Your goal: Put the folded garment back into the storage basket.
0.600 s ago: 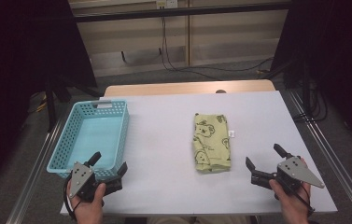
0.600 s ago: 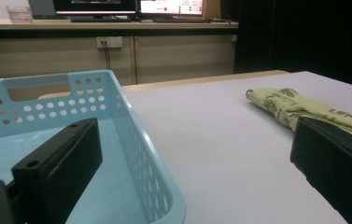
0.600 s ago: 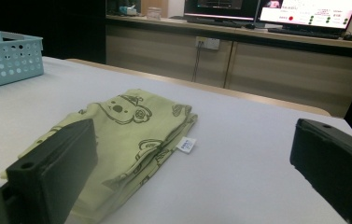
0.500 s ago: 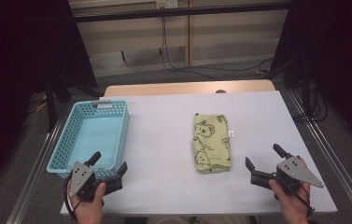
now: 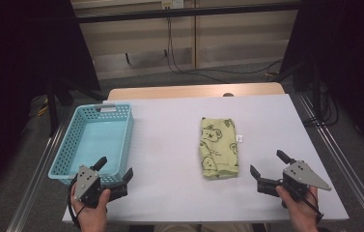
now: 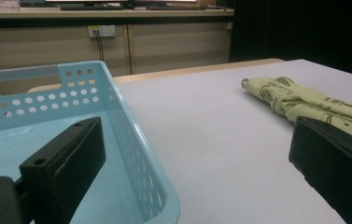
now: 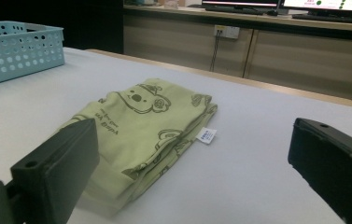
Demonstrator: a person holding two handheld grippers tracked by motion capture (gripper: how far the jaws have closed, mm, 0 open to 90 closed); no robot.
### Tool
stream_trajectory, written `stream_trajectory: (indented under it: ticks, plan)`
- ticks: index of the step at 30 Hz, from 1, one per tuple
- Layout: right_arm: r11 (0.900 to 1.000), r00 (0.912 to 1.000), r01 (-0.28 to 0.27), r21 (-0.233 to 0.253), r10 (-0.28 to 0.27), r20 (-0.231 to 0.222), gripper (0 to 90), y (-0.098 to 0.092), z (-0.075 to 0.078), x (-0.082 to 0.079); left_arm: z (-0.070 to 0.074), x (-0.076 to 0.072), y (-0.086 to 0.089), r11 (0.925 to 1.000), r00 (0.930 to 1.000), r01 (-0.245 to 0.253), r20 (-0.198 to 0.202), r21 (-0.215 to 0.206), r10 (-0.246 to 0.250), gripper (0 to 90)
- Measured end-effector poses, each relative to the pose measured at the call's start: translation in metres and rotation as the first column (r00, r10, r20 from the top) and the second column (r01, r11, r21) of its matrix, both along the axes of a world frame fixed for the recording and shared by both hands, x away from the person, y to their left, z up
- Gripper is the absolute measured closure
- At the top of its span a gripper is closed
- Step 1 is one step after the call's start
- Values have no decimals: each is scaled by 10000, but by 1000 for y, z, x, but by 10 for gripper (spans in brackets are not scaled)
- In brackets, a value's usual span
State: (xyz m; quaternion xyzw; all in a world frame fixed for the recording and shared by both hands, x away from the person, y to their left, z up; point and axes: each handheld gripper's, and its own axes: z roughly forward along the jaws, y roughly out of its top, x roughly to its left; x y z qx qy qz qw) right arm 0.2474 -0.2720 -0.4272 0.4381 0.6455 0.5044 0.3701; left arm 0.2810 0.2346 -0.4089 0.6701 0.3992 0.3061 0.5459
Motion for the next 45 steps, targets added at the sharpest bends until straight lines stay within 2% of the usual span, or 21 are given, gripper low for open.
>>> stream_trajectory:
  ticks: [5,7,8,9,14,15,17,20,23,25,27,29,30,31,33,38,39,40,41,42,45]
  plan:
    - [9997,9996,-228,63,229,-145,16,0,0,0,-1,0,-2,9998,9998,165,-64,54,-165,36]
    - [9992,9991,-405,63,406,-155,16,1,0,0,1,1,-2,9982,9979,591,-256,87,-588,38]
    - [9992,9991,-405,63,406,-155,16,1,0,0,1,1,-2,9982,9979,591,-256,87,-588,39]
    - [9989,9986,-461,15,461,-244,15,3,0,0,1,2,-3,9962,9955,875,-354,-24,-875,41]
    - [9982,9971,-581,115,586,-492,14,3,0,0,4,3,-6,9941,9934,1081,-382,-76,-1083,39]
    - [9981,9965,-599,155,607,-574,14,3,1,0,4,5,-8,9936,9927,1115,-439,-172,-1122,36]
    - [9970,9943,-738,222,753,-756,15,5,0,1,5,7,-12,9927,9914,1205,-516,86,-1199,36]
    - [9954,9918,-916,274,937,-865,12,7,0,1,7,7,-20,9893,9879,1459,-525,-73,-1461,36]
    - [9946,9901,-1024,139,1032,-948,14,11,-1,3,8,9,-28,9856,9840,1691,-589,94,-1683,36]
    - [9945,9896,-1045,109,1050,-986,14,13,-1,4,9,12,-35,9852,9843,1698,-534,238,-1683,37]
    - [9925,9868,-1217,-60,1204,-1082,15,16,-3,5,10,16,-41,9818,9802,1893,-624,139,-1881,39]
    - [9912,9846,-1325,-10,1315,-1148,15,18,-3,5,11,20,-48,9811,9794,1932,-605,78,-1924,39]
    - [9912,9846,-1325,-10,1315,-1148,15,18,-3,5,11,22,-50,9790,9778,2016,-645,297,-1994,39]
    - [9910,9844,-1338,-76,1320,-1166,16,18,-4,6,11,24,-54,9779,9759,2088,-663,72,-2079,39]
    - [9919,9845,-1259,-186,1226,-1257,16,18,-4,6,10,29,-60,9762,9732,2167,-796,16,-2159,38]
    - [9923,9843,-1223,-190,1188,-1304,19,22,-3,7,10,40,-71,9729,9685,2302,-1021,199,-2271,37]
    - [9919,9835,-1252,-208,1213,-1338,19,23,-3,8,9,45,-77,9689,9626,2467,-1207,209,-2425,38]
    - [9922,9834,-1222,-232,1179,-1381,19,24,-3,9,9,45,-77,9689,9626,2467,-1207,209,-2425,38]
    - [9927,9834,-1192,-186,1154,-1401,19,25,-3,9,9,47,-79,9659,9591,2563,-1332,357,-2496,37]
    - [9925,9829,-1209,-164,1173,-1416,19,26,-2,10,8,48,-83,9650,9564,2616,-1390,166,-2569,37]
    - [9927,9811,-1202,-135,1167,-1547,19,28,-2,12,8,54,-91,9579,9508,2845,-1391,395,-2766,36]
